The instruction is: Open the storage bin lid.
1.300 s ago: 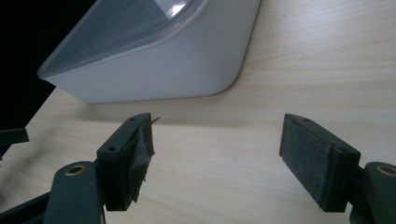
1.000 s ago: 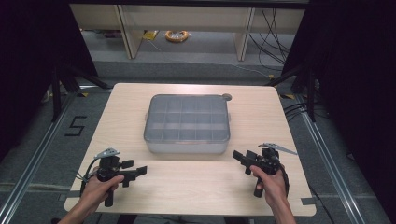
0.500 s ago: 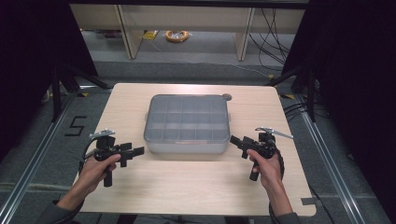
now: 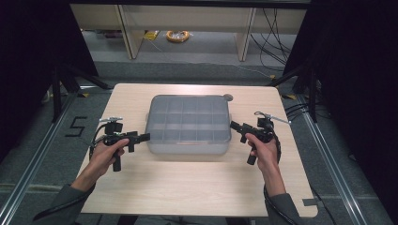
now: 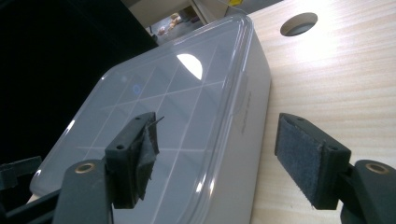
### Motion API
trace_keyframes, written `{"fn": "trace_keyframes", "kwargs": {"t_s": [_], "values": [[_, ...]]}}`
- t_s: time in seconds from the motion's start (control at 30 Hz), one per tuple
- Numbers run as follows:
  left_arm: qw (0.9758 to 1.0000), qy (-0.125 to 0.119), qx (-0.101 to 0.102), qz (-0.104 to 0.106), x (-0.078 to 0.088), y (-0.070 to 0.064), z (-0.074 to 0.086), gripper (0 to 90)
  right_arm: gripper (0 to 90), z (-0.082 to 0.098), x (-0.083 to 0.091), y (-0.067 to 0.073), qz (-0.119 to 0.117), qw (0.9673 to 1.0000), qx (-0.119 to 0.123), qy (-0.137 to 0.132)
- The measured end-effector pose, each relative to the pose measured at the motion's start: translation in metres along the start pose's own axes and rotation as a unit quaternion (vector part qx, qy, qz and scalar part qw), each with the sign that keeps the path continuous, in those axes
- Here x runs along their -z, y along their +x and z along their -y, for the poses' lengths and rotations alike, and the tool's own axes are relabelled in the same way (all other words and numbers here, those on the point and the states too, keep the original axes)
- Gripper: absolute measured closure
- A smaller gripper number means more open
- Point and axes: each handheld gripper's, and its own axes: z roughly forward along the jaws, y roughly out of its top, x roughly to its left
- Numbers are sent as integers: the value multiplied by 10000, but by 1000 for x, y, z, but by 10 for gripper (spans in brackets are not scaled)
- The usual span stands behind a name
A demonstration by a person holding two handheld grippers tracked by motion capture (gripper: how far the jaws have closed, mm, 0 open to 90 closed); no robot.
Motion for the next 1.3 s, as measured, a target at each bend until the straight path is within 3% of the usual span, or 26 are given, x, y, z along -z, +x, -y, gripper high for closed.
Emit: {"fn": "trace_keyframes", "kwargs": {"t_s": [0.03, 0.1, 0.13, 0.27, 0.3, 0.33, 0.37, 0.43, 0.53, 0.57, 0.6, 0.67, 0.7, 0.73, 0.77, 0.8, 0.83, 0.97, 1.0, 1.13, 1.17, 1.23, 1.3], "values": [[10000, -4, 61, 7, -2, 0, -2, 222, 311, -1, -3, -4, 35, 9998, 212, -22], [10000, -11, 61, 0, -5, 1, -5, 222, 313, -2, -7, 0, 68, 9998, -148, 102], [10000, -28, 87, -23, -7, 1, -8, 222, 313, -3, -9, -2, 78, 9999, -47, 82], [9999, -86, 127, -80, -15, 4, -16, 227, 317, -5, -18, -4, 118, 9996, -213, 167], [9998, -89, 125, -95, -16, 4, -18, 228, 319, -6, -20, -4, 109, 9997, -161, 152], [9998, -89, 125, -95, -16, 4, -18, 230, 319, -7, -23, -8, 123, 9998, 107, 90], [9997, -106, 190, -118, -21, 7, -24, 231, 320, -8, -25, -4, 79, 9998, -160, 129], [9996, -127, 241, -111, -23, 8, -29, 231, 322, -10, -27, -3, 105, 9997, -191, 142], [9995, -140, 260, -137, -27, 7, -34, 233, 324, -13, -32, -2, 70, 9998, -113, 171], [9995, -92, 252, -151, -30, 6, -36, 233, 324, -14, -35, -7, 89, 9998, 141, 88], [9996, -66, 214, -145, -32, 5, -38, 233, 325, -15, -36, -7, 76, 9998, 154, 94], [9998, 2, 155, -111, -37, 4, -40, 233, 327, -16, -40, -6, 58, 9999, 44, 130], [9998, 7, 157, -124, -39, 4, -41, 233, 328, -16, -40, 0, 69, 9991, -312, 288], [9998, 7, 157, -124, -39, 4, -41, 234, 328, -17, -43, -3, 79, 9998, -59, 190], [9997, -16, 183, -170, -41, 5, -43, 234, 328, -17, -44, -2, 84, 9996, -137, 227], [9997, -35, 157, -165, -42, 5, -44, 234, 328, -17, -45, -4, 82, 9998, -47, 197], [9997, -66, 150, -174, -42, 5, -45, 234, 328, -17, -45, -3, 86, 9995, -168, 240], [9996, -98, 136, -222, -44, 8, -50, 232, 334, -18, -49, -7, 83, 9997, -84, 218], [9995, -109, 131, -266, -44, 10, -52, 231, 336, -19, -50, -11, 85, 9998, 121, 150], [9992, -123, 188, -332, -45, 17, -53, 231, 341, -19, -54, -11, 46, 9997, 126, 195], [9992, -100, 206, -333, -45, 18, -53, 232, 344, -19, -54, -9, 41, 9997, -33, 234], [9992, -54, 244, -312, -47, 21, -52, 232, 351, -19, -56, -8, 64, 9997, -74, 242], [9991, -33, 293, -319, -50, 24, -53, 233, 355, -19, -57, -8, 53, 9997, -1, 228]]}}
